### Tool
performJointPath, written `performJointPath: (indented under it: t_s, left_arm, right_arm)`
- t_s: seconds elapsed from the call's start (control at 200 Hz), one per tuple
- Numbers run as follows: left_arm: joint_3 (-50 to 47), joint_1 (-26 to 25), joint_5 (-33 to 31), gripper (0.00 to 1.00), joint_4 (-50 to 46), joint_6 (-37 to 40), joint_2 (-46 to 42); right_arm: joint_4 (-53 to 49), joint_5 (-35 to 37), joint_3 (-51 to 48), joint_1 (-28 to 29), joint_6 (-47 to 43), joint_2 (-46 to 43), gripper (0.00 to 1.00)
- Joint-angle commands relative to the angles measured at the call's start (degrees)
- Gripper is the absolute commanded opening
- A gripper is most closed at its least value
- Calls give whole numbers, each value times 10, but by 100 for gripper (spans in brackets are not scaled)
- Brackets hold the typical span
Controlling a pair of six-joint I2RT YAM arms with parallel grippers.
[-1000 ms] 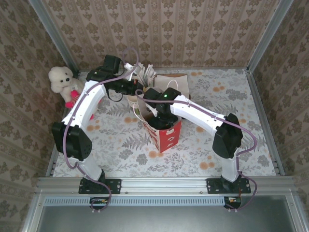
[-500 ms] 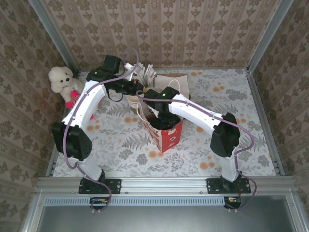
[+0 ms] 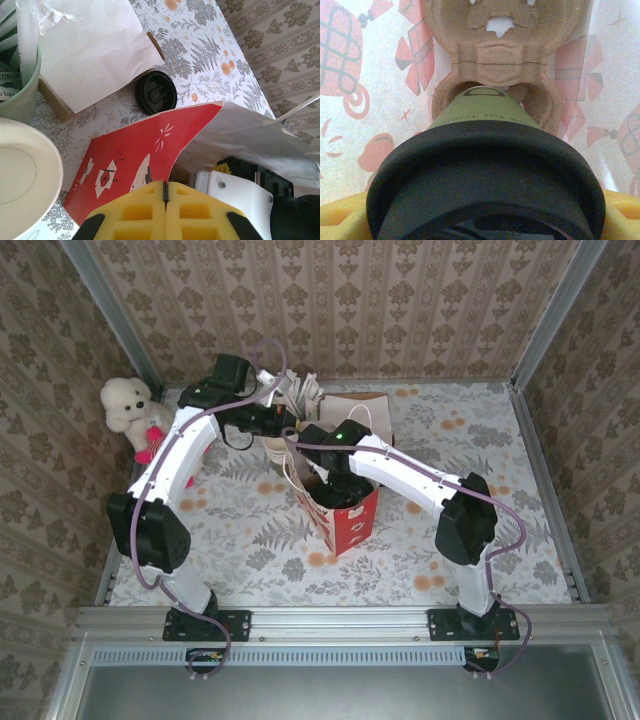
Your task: Pack the takeout coffee
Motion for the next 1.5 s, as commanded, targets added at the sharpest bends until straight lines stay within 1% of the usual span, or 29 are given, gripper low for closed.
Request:
performJointPath:
  t_s: [0.0,0.235,0.53,0.84,1.08,1.275,1.495]
  left_arm:
    - [-9,4,-3,0,11,-10,-17]
    - [-8,5,-7,0,11,-12,-19]
    - [-5,6,-6,0,12,-12,-19]
    - [-8,8,-6,0,11,-10,-19]
    - [-6,10,-4,0,11,-9,-18]
    - [-5,11,1,0,11,-9,-16]
    - [-6,11,1,0,10,-9,-17]
  right_arm:
    - [-4,4,-12,3,6,-1,48]
    - [-10,3,-14,3,5,0,48]
    - [-54,9,24,6,19,3,48]
    - [-72,2,33,8,23,0,47]
    - [-42,12,-5,8,23,9,47]
    - [22,6,-35,7,21,-7,47]
    - [33,14,-47,6,20,-6,47]
